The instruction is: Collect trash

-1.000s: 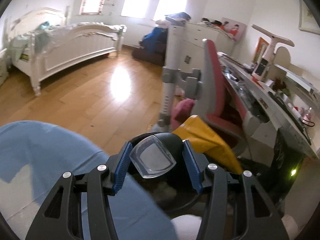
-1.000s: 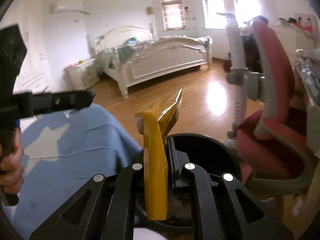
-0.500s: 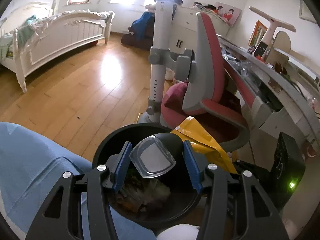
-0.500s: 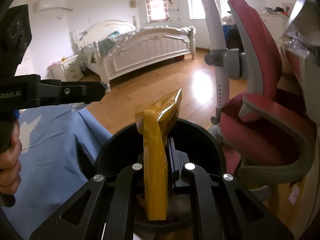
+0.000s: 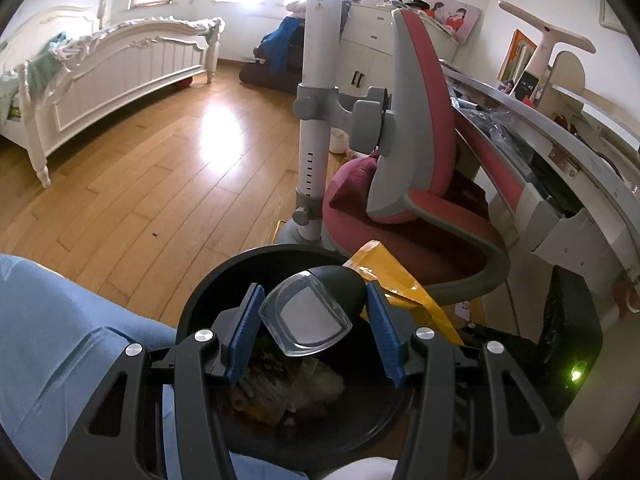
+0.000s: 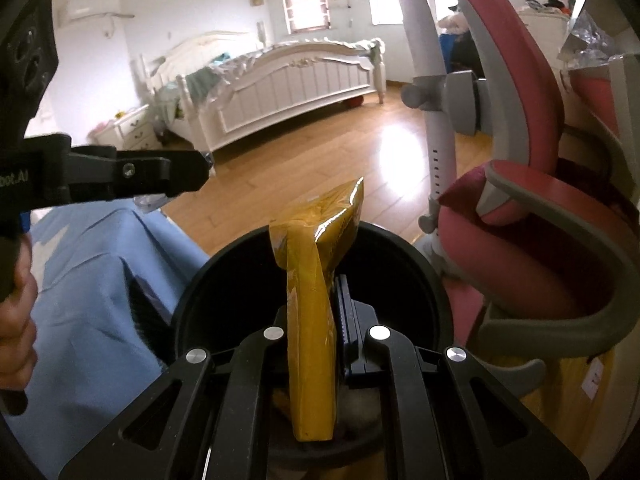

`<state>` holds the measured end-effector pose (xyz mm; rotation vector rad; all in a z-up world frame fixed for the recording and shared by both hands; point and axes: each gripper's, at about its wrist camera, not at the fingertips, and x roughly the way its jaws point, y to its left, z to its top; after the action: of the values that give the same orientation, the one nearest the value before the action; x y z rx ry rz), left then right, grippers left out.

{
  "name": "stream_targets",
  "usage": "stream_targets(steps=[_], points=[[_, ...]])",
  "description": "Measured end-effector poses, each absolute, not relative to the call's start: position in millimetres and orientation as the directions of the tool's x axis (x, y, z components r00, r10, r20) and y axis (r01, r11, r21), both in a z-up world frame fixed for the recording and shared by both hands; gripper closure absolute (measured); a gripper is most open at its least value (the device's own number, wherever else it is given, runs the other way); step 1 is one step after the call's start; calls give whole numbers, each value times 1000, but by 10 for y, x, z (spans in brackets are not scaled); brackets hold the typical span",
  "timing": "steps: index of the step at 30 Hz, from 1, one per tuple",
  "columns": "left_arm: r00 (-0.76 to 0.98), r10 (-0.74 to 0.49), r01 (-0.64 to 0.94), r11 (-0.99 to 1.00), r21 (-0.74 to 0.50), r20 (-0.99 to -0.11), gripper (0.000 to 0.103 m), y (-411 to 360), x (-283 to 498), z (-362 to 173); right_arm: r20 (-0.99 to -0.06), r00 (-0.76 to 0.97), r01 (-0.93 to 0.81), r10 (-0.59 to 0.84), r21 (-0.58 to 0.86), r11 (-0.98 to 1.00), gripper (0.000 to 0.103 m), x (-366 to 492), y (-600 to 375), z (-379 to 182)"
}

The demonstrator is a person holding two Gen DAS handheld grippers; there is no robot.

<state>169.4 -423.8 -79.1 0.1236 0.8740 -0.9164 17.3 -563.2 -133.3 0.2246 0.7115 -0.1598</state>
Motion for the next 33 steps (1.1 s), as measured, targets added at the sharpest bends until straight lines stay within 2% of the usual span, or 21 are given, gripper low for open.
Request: stream_targets(steps=[1, 3, 4, 5, 6, 7, 16, 21, 29, 33], points=[[301, -642, 737, 626, -256, -705, 50, -4245, 1702, -787, -664, 744, 222, -72, 145, 964, 92, 182, -5635, -1331], [304, -646, 740, 623, -253, -700, 38, -4257, 1708, -759, -667, 738, 235, -97, 120, 964, 82, 197, -5625, -1331], [312, -649, 740, 624, -251, -694, 18, -4246, 1703, -745, -661, 743, 238, -101, 120, 964, 61, 182, -5619, -1326], [331, -655, 739, 627, -245, -679, 7, -4225, 1688, -710, -652, 751, 241, -102, 127, 962, 37, 163, -5623, -1318], [345, -663, 742, 626, -240, -664, 6, -4203, 1673, -676, -641, 760, 248, -107, 134, 959, 29, 139, -5629, -1308], [349, -667, 745, 624, -237, -658, 6, -4192, 1662, -655, -628, 770, 252, -111, 139, 958, 26, 107, -5627, -1289], [428, -629, 698, 686, -205, -649, 5, -3858, 1558, -401, -616, 784, 216, -81, 149, 965, 26, -58, -5447, -1123], [546, -493, 611, 788, -80, -677, 5, -3486, 1425, -221, -594, 803, 174, -34, 180, 968, 26, -161, -5217, -871], [721, -333, 394, 918, -36, -608, 5, -2272, 1138, 116, -511, 850, -25, 128, 204, 979, 17, -349, -4398, -306], [797, -196, 245, 969, 10, -572, 5, -1606, 923, 202, -458, 856, -157, 238, 209, 965, 14, -488, -3884, -50]])
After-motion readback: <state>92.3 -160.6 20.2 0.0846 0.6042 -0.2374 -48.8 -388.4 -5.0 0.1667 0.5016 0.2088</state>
